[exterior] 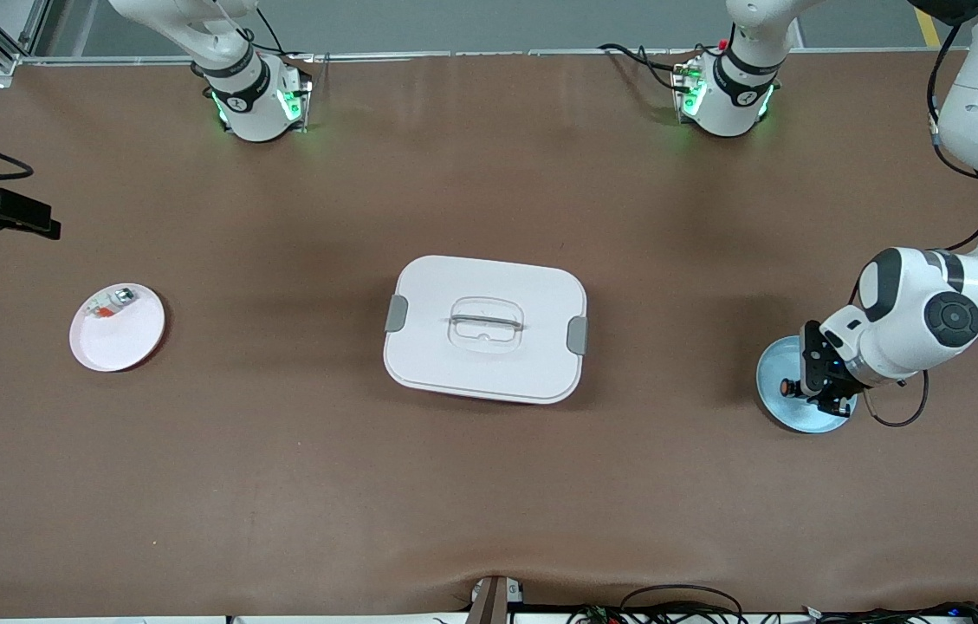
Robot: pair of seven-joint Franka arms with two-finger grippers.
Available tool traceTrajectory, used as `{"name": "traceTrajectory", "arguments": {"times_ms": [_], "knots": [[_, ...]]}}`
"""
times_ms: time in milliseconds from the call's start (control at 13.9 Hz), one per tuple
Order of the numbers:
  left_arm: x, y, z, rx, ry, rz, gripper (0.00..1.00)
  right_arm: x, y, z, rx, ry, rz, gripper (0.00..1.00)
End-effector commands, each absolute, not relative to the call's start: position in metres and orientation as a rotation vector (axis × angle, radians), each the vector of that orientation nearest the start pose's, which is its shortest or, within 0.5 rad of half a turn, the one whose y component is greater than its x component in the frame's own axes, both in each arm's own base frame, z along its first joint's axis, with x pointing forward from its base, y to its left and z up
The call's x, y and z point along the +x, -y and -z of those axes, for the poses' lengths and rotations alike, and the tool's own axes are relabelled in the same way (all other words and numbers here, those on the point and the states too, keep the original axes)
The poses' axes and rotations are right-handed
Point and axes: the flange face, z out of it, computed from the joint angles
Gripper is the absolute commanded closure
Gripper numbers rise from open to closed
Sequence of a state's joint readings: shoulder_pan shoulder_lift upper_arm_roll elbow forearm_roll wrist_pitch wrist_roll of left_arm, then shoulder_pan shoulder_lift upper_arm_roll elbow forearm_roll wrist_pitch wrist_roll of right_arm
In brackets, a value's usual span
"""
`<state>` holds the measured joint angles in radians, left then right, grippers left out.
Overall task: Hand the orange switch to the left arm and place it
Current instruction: 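Lower the switch onto the blue plate and open the left gripper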
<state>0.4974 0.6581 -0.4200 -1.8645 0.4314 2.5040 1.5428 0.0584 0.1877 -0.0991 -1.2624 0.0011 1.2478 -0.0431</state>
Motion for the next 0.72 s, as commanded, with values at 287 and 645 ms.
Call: {"name": "traceTrajectory", "arguments": {"times_ms": [287,645], "knots": [[0.643,-0.062,-0.228,-2.190,-2.093,0.083,0.00,0.525,0.024,-0.611,-3.112,0.009,-0.262,0.00],[0.661,-0.057,-0.317,-2.478,-1.751,0.106,0.00,0.516,0.029,-0.616,-3.112,-0.003,-0.238,0.00]]}}
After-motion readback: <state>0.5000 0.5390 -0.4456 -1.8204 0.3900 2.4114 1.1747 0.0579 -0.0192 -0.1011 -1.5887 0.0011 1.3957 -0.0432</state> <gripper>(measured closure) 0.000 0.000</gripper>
